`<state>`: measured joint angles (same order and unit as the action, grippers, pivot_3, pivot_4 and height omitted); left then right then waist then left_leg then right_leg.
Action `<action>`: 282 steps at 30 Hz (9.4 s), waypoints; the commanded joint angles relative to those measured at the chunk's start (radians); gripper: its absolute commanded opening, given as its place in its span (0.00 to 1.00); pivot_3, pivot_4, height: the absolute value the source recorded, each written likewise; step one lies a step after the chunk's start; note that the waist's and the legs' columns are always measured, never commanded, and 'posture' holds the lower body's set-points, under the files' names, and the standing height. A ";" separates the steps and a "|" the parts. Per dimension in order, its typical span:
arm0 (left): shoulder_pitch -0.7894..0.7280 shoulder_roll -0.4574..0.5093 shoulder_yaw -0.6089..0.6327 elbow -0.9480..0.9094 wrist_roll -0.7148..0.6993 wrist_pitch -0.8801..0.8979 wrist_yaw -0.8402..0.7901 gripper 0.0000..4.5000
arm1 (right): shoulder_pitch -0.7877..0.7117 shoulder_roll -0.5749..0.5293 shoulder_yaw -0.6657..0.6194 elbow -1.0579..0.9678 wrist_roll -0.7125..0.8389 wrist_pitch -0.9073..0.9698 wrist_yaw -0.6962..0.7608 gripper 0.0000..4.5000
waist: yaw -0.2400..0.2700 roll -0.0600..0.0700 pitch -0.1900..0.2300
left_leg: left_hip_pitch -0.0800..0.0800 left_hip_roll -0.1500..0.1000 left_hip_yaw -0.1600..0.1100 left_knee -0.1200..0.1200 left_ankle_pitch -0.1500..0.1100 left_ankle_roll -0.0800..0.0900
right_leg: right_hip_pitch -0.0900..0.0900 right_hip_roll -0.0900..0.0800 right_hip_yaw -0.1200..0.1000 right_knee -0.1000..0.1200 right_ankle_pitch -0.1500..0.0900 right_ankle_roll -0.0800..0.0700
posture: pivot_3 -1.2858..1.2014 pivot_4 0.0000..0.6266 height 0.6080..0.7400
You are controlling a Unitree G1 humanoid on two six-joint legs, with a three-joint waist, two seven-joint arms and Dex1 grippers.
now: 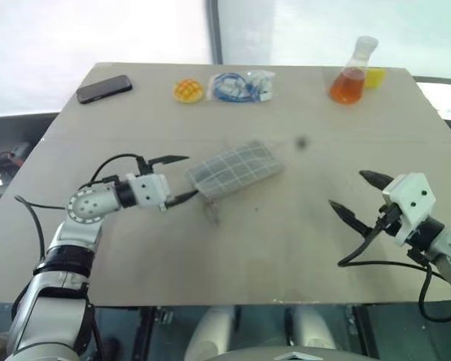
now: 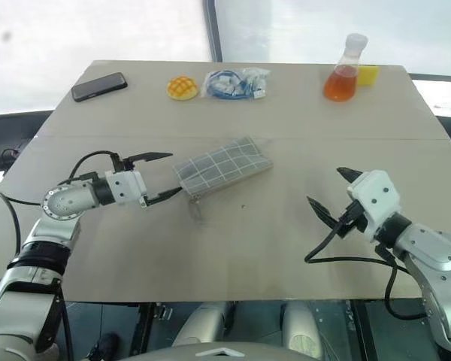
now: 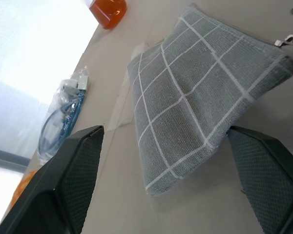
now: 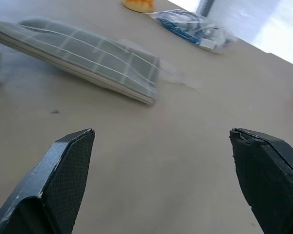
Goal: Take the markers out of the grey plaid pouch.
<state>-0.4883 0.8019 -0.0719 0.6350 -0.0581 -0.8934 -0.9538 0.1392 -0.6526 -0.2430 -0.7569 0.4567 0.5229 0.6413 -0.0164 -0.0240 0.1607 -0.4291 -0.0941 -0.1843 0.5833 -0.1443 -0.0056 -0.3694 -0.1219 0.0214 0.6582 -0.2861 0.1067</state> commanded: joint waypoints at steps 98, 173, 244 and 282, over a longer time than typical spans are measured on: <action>-0.042 -0.358 -0.131 -0.288 0.234 0.335 0.444 0.01 | -0.612 0.319 0.366 0.367 0.128 0.391 -0.243 1.00 | -0.022 -0.001 -0.003 | -0.002 -0.004 -0.010 0.011 0.000 0.000 | 0.005 0.001 -0.006 0.003 0.000 0.000 | 0.52 0.24 1.00; 0.318 -0.328 0.099 -0.605 -0.733 1.261 -0.170 0.00 | -0.723 -0.204 0.767 0.121 -0.255 0.350 -0.078 0.51 | -0.017 0.004 -0.001 | -0.002 -0.001 -0.009 0.006 -0.001 0.000 | 0.001 0.000 -0.003 -0.002 0.000 0.000 | 0.52 0.24 1.00; 0.137 -0.298 0.170 -0.366 -0.239 0.590 0.003 0.00 | -0.828 -0.041 0.412 1.195 -0.276 0.032 -0.142 0.32 | -0.028 -0.001 -0.004 | -0.002 -0.004 -0.007 -0.003 0.004 -0.007 | -0.004 0.002 0.000 0.000 0.002 -0.002 | 0.52 0.24 1.00; 0.336 -0.387 0.204 -0.679 -0.799 1.334 -0.104 0.00 | -0.847 -0.204 0.647 0.225 -0.155 0.371 0.244 0.00 | -0.026 0.002 -0.001 | -0.003 -0.002 -0.010 -0.003 0.004 -0.006 | -0.005 0.004 -0.002 -0.001 0.002 -0.003 | 0.52 0.24 1.00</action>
<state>-0.1674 0.4079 0.1120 -0.0307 -0.8302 0.4165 -1.0559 -0.6784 -0.8501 0.4181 -0.4908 0.3193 0.8899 0.8870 -0.0426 -0.0219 0.1596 -0.4315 -0.0948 -0.1941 0.5802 -0.1403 -0.0119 -0.3747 -0.1167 0.0197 0.6571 -0.2839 0.1034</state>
